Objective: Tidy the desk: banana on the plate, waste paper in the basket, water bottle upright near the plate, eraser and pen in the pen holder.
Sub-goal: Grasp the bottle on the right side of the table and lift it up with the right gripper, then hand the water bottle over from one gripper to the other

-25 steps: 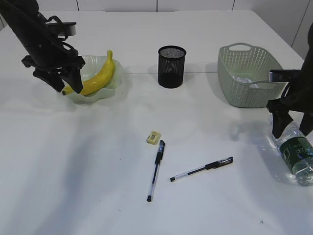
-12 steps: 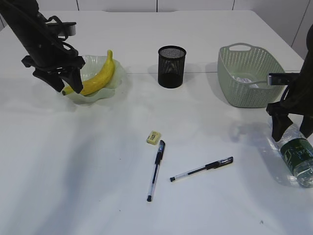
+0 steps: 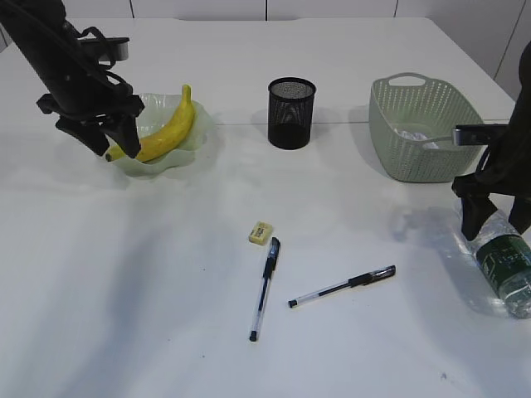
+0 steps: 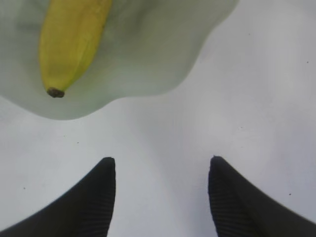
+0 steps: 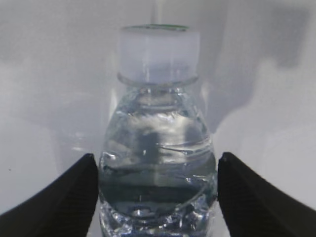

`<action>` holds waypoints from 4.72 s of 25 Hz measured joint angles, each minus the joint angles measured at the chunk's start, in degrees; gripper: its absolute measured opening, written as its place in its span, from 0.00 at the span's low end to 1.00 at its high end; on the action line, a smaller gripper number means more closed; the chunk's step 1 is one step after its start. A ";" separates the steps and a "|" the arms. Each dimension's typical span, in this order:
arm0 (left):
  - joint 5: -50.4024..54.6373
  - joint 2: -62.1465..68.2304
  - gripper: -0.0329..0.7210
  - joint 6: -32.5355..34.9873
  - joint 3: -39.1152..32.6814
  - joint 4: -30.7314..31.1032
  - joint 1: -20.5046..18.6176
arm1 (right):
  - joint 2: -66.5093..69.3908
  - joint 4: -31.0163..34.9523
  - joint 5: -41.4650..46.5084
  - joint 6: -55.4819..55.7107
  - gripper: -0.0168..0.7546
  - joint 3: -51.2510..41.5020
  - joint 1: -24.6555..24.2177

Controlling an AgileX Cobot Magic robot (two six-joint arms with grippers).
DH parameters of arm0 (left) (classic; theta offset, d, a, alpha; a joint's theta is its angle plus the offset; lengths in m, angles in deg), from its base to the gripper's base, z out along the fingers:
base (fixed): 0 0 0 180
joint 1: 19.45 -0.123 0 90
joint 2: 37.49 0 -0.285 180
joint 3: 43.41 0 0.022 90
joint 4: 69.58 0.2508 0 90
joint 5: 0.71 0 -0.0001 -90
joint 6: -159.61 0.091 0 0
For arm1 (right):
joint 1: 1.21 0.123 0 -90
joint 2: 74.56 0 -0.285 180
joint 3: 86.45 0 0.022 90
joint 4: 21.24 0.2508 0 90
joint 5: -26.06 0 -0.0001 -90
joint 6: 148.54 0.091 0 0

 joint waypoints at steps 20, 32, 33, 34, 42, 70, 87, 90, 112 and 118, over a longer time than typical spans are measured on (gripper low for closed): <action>0.00 0.00 0.60 0.00 0.00 2.07 0.00 | 0.07 -5.10 0.22 -0.21 0.71 -0.03 0.00; 0.10 0.00 0.60 0.00 0.00 2.12 0.00 | 0.13 -4.57 0.22 -0.10 0.49 0.09 0.00; 0.10 0.00 0.60 0.00 0.00 2.12 0.00 | 0.21 -4.14 0.34 -0.10 0.49 0.34 0.00; 0.10 0.00 0.60 0.00 0.00 2.12 0.00 | 0.33 -3.57 0.46 -0.10 0.49 0.64 0.00; 0.10 0.00 0.60 0.00 0.00 2.12 0.00 | -0.13 -0.70 -0.50 1.10 0.49 2.83 0.00; -2.48 0.00 0.60 3.00 0.00 -17.02 0.00 | -10.55 26.85 0.65 -10.21 0.49 8.24 -0.08; -2.86 0.00 0.60 12.49 0.00 -31.30 0.00 | -10.55 47.40 1.01 -22.70 0.49 14.74 -0.08; -2.86 0.00 0.60 12.84 0.00 -31.30 0.00 | -10.55 47.91 1.01 -22.78 0.49 14.74 -0.08; -2.86 0.00 0.60 13.09 0.00 -31.30 0.00 | -10.55 71.78 0.76 -58.04 0.49 14.74 -0.08; -3.10 0.00 0.60 13.73 0.00 -31.30 0.00 | -10.55 78.53 0.56 -69.39 0.49 14.74 0.29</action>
